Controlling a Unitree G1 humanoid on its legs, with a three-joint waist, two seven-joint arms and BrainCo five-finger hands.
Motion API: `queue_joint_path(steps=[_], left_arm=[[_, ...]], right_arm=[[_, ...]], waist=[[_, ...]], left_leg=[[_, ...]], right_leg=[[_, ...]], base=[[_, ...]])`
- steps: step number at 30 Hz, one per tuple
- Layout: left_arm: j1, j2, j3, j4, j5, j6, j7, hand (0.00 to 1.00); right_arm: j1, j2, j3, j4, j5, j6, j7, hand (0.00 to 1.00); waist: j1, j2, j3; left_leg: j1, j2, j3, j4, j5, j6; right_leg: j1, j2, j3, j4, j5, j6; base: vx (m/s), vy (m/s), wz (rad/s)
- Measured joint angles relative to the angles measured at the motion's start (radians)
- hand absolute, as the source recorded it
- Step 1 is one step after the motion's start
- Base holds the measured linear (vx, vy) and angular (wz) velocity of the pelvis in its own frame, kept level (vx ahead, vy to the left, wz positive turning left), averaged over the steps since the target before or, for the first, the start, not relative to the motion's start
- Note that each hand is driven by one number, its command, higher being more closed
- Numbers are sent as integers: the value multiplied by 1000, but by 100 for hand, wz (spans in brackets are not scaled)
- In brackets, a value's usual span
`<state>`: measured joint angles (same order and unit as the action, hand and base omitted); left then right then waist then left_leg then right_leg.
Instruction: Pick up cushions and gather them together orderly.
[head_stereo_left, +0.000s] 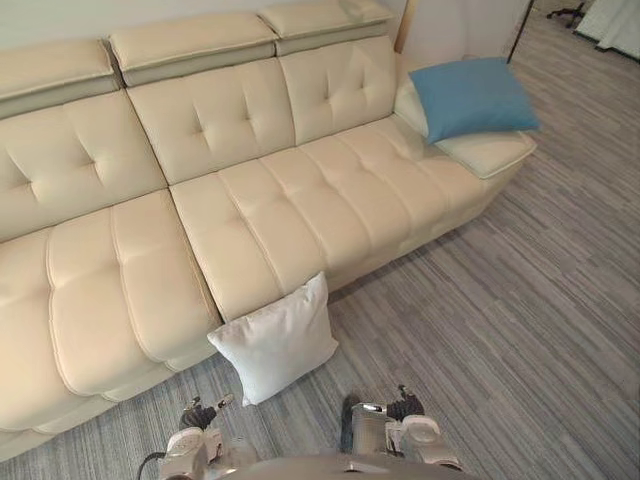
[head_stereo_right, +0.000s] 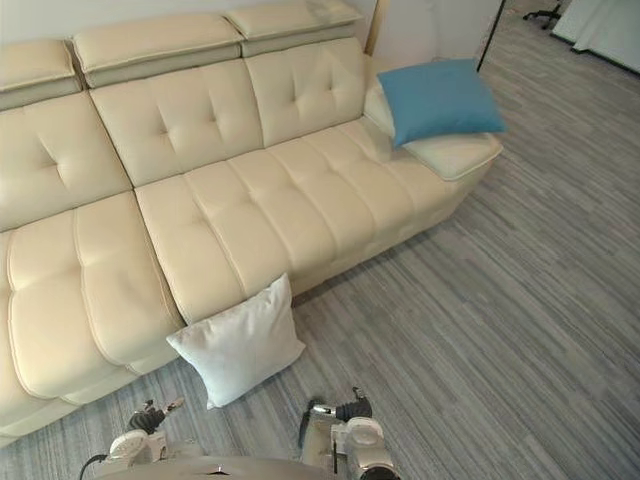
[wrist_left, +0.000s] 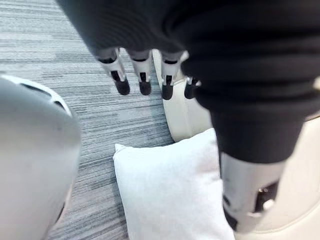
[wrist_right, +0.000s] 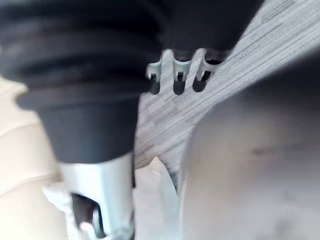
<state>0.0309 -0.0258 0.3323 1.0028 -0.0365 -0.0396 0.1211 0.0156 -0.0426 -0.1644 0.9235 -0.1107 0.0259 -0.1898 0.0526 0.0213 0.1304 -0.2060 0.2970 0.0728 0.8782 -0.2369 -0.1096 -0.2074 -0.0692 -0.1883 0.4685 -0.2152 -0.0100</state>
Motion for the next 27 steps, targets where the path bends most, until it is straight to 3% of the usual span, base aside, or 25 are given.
queue_joint_path(steps=[3,5,7,9,16,19,21,23,24,25,26,27], left_arm=[[-3,-2,-3,-22,0,-1,2,0],[-6,-12,-2,-27,0,0,4,0],[-18,-6,-3,-29,0,-1,4,0],[-18,11,-2,-32,0,-1,3,0],[12,15,-6,-18,0,-1,2,0],[12,23,-22,-9,0,-1,2,0],[13,27,-22,-2,-1,-1,4,0],[13,29,-22,-3,-1,-3,4,0],[16,34,-20,-2,0,-3,4,0],[15,37,-20,-2,0,-2,4,0],[14,34,-16,0,0,-2,5,0],[13,19,-11,3,0,-3,5,0]], right_arm=[[1,2,1,-1,7,0,-7,0],[-3,4,2,-10,8,0,-7,0],[-7,35,-6,-14,8,-1,-8,0],[-11,64,-5,-15,8,-1,-7,0],[10,67,5,-19,-4,-2,-7,0],[13,61,27,-48,-10,-2,-7,0],[29,56,26,-51,-13,-4,-7,0],[34,62,35,-48,-12,-5,-6,0],[37,64,41,-42,-12,-9,-6,0],[41,66,41,-41,-12,-9,-6,0],[46,65,35,-38,-11,-8,-5,0],[48,59,26,-36,-11,-7,-6,0]], waist=[[3,-5,3],[6,10,8],[1,-23,8],[12,-57,4],[12,-56,-2],[4,-56,-2],[-1,-51,0],[0,-57,-9],[0,-66,-14],[0,-74,-19],[2,-86,-35],[4,-64,-48]], left_leg=[[-78,-38,64,-19,-31,21],[-93,-58,124,-188,14,34],[-36,-97,150,-322,-9,24],[-14,-132,150,-423,5,57],[48,-164,177,-481,12,70],[55,-177,145,-480,10,78],[79,-196,83,-480,5,92],[70,-201,30,-477,6,86],[45,-213,-6,-477,17,75],[35,-226,-21,-476,21,71],[20,-245,-54,-476,30,60],[10,-240,-76,-486,43,52]], right_leg=[[48,-13,-21,-29,-1,2],[57,-11,-39,-23,-7,16],[66,-23,-40,-59,-2,49],[71,-34,-38,-120,28,60],[92,-67,-12,-122,57,80],[26,-99,-6,77,58,81],[-5,-86,81,195,45,64],[-1,-32,192,155,-3,57],[5,4,261,61,4,50],[9,3,275,19,24,52],[19,-17,274,-23,-29,84],[18,-10,242,-42,-25,74]], base=[[170,34,15],[151,119,26],[119,100,51],[61,96,20],[-12,49,-9],[-94,-14,32],[-23,-57,80],[-28,-156,85],[-78,-184,95],[-38,-259,99],[31,-154,78],[52,-238,79]])
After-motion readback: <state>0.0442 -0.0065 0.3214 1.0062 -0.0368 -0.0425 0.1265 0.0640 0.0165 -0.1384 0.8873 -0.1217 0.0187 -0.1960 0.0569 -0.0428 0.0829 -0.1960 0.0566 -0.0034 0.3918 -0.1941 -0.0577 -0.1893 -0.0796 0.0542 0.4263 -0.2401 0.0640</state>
